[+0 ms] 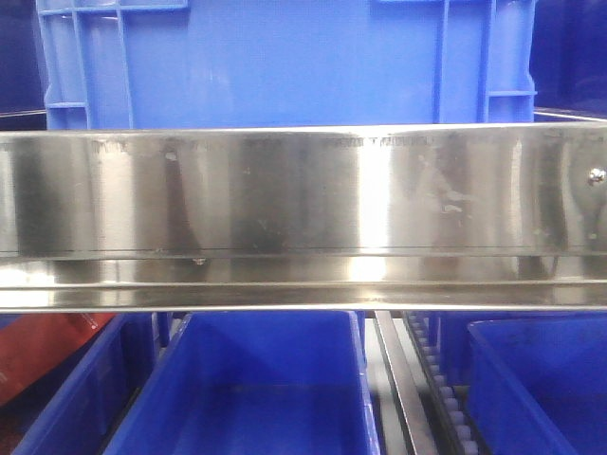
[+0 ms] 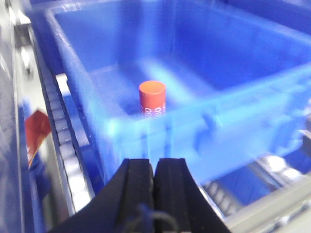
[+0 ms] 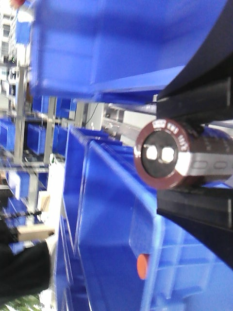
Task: Place cylindrical capacitor in blue bin on shelf
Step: 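Open the left gripper and lift it out of the bin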
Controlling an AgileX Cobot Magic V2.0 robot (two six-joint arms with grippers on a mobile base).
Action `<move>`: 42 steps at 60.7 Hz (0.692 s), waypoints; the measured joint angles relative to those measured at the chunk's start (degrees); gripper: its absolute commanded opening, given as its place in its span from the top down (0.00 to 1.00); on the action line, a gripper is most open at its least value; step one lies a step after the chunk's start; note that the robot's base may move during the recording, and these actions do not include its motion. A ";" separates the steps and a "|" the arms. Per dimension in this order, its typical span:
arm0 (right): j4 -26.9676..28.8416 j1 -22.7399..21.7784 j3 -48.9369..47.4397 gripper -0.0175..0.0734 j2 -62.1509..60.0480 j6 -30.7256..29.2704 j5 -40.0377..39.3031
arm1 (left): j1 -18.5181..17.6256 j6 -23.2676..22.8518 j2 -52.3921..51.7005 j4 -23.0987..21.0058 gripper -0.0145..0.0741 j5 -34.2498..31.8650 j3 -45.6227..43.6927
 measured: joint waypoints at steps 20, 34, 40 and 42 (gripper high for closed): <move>0.00 10.43 -22.65 0.99 23.00 -3.14 5.27 | 0.00 -0.40 -16.52 1.38 0.96 -0.93 8.63; 0.00 15.75 -41.88 0.99 44.40 -3.16 12.06 | 0.00 -0.40 -17.95 1.61 0.96 -0.93 8.72; 0.12 16.34 -49.37 0.98 52.44 -3.16 16.35 | 0.00 -0.40 -17.95 1.51 0.96 -0.93 8.72; 0.12 16.41 -51.46 0.98 54.90 -3.16 17.77 | 0.00 -0.40 -17.95 1.40 0.96 -0.93 8.72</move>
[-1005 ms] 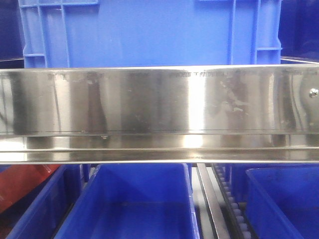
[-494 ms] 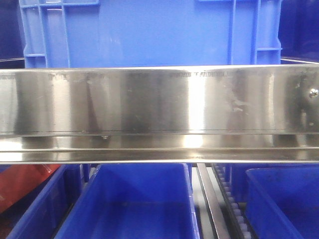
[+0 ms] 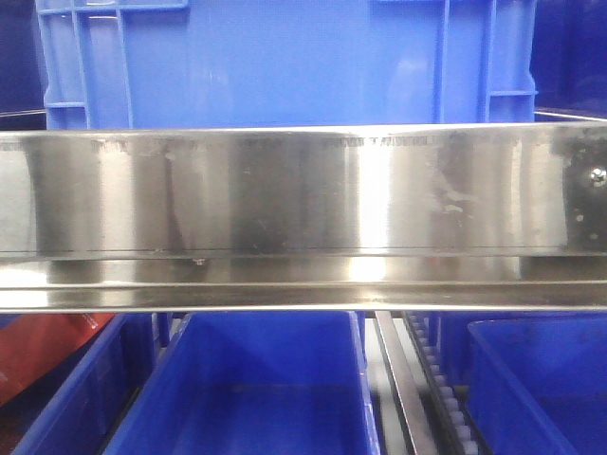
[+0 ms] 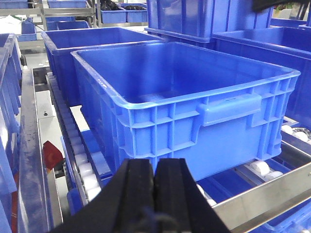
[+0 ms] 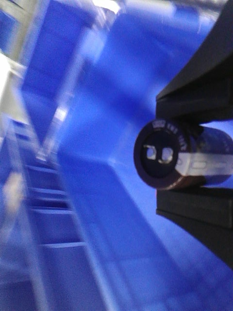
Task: Place cylindrical capacitor in blue bin on shelf
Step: 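Open the left gripper and lift it out of the bin, then lower the capacitor into the blue bin and open the right gripper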
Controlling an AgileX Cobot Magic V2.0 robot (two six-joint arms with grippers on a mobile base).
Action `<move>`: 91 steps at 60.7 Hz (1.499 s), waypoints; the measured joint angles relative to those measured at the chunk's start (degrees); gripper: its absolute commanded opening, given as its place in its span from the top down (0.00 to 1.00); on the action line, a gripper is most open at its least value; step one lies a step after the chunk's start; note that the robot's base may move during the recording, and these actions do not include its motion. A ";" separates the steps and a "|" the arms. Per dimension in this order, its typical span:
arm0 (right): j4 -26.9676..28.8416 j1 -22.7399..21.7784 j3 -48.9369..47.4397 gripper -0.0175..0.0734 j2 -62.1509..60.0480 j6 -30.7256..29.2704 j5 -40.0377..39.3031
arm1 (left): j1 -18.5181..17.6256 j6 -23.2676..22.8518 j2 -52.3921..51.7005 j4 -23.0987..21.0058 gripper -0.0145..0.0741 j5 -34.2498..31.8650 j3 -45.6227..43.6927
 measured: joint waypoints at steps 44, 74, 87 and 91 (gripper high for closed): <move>0.00 0.14 -6.82 0.34 13.47 -0.11 6.96 | 0.00 0.00 0.00 -1.78 0.96 0.00 0.00; 0.34 0.14 -0.02 0.94 -9.21 1.04 5.10 | 0.00 0.00 0.00 -1.78 0.96 0.00 0.00; 0.34 0.14 18.11 0.95 -24.91 1.04 -3.50 | 0.00 0.00 0.00 -1.78 0.96 0.00 0.00; 0.34 0.14 24.65 0.95 -30.39 1.04 -6.99 | 0.00 0.00 0.00 -1.78 0.96 0.00 0.00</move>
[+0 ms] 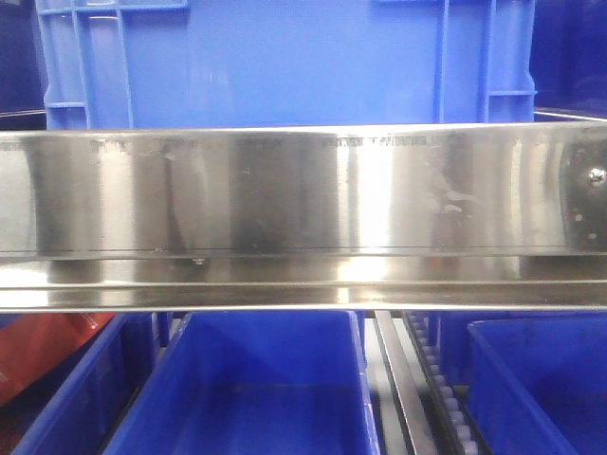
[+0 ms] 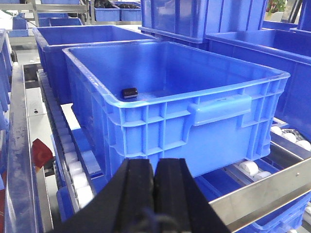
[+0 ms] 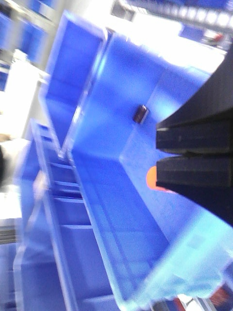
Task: Place cylindrical capacitor in blue bin on shelf
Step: 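Lower the capacitor into the blue bin and open the right gripper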
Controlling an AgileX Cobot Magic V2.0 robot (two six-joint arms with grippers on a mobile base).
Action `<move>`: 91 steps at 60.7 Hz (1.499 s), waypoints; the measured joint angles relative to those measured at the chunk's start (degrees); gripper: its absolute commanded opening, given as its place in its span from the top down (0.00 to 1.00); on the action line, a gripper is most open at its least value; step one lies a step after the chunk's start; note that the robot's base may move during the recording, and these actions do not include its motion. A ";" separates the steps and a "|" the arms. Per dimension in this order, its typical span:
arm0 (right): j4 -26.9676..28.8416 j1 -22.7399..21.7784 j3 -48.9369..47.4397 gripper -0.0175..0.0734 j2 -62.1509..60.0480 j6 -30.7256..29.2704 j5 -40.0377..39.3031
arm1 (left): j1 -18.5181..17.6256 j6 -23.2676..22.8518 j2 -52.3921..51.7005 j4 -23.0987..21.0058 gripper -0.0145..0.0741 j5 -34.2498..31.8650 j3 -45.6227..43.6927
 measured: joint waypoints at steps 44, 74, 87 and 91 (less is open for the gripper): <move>0.00 0.00 44.12 0.95 -36.06 0.10 -22.55 | 0.00 0.00 0.00 2.02 0.96 0.00 0.00; 0.00 0.00 44.21 0.95 -36.19 0.10 -23.69 | 0.00 0.00 0.00 2.02 0.96 0.00 0.00; 0.00 0.00 44.21 0.95 -36.19 0.10 -23.69 | 0.99 0.91 -0.46 2.65 0.96 -0.22 0.56; 0.00 0.00 44.21 0.95 -36.19 0.10 -23.69 | 3.67 1.48 -1.62 2.77 0.96 -1.15 1.74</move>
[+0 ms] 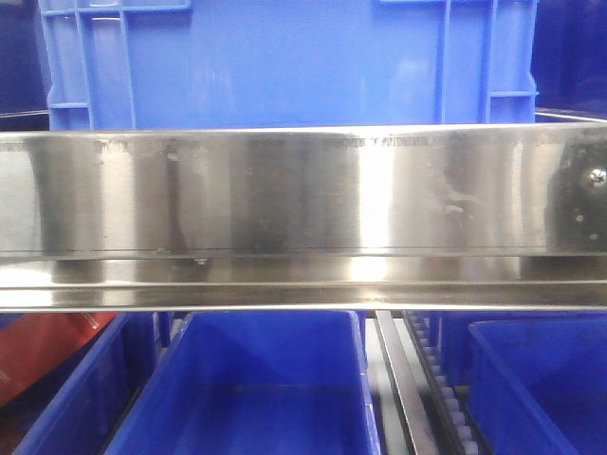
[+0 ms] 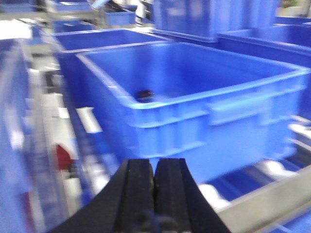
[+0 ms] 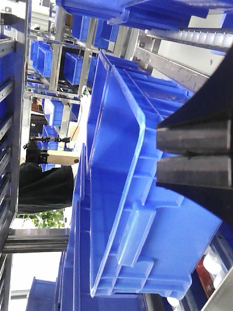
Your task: Place cylindrical capacitor in blue bin on shelf
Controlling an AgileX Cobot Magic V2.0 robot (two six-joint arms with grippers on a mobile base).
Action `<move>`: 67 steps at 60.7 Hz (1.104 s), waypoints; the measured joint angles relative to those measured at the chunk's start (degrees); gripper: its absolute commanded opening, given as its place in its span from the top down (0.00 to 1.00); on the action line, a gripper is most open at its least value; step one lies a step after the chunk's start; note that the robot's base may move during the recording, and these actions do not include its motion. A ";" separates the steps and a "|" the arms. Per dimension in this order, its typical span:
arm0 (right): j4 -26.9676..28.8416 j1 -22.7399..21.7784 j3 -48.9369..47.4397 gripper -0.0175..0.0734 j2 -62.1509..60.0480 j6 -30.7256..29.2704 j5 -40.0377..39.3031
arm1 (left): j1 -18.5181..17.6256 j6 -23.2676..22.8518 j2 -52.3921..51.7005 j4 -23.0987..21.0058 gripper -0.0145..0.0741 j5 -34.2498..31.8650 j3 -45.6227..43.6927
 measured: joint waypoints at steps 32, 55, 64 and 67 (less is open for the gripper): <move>0.00 0.00 0.00 0.95 0.00 0.00 -0.10 | 22.77 4.50 -19.45 -4.69 0.96 -17.74 32.92; 0.00 0.00 0.00 0.95 0.00 0.00 -0.10 | 28.49 4.50 -21.99 -6.15 0.96 -34.26 48.19; 0.00 0.00 0.00 0.95 -0.11 0.00 -0.21 | 28.49 4.50 -22.21 -6.41 0.96 -34.52 48.37; 0.00 0.00 0.00 0.95 -0.11 0.00 -0.21 | 28.49 4.50 -22.21 -6.41 0.96 -34.61 48.34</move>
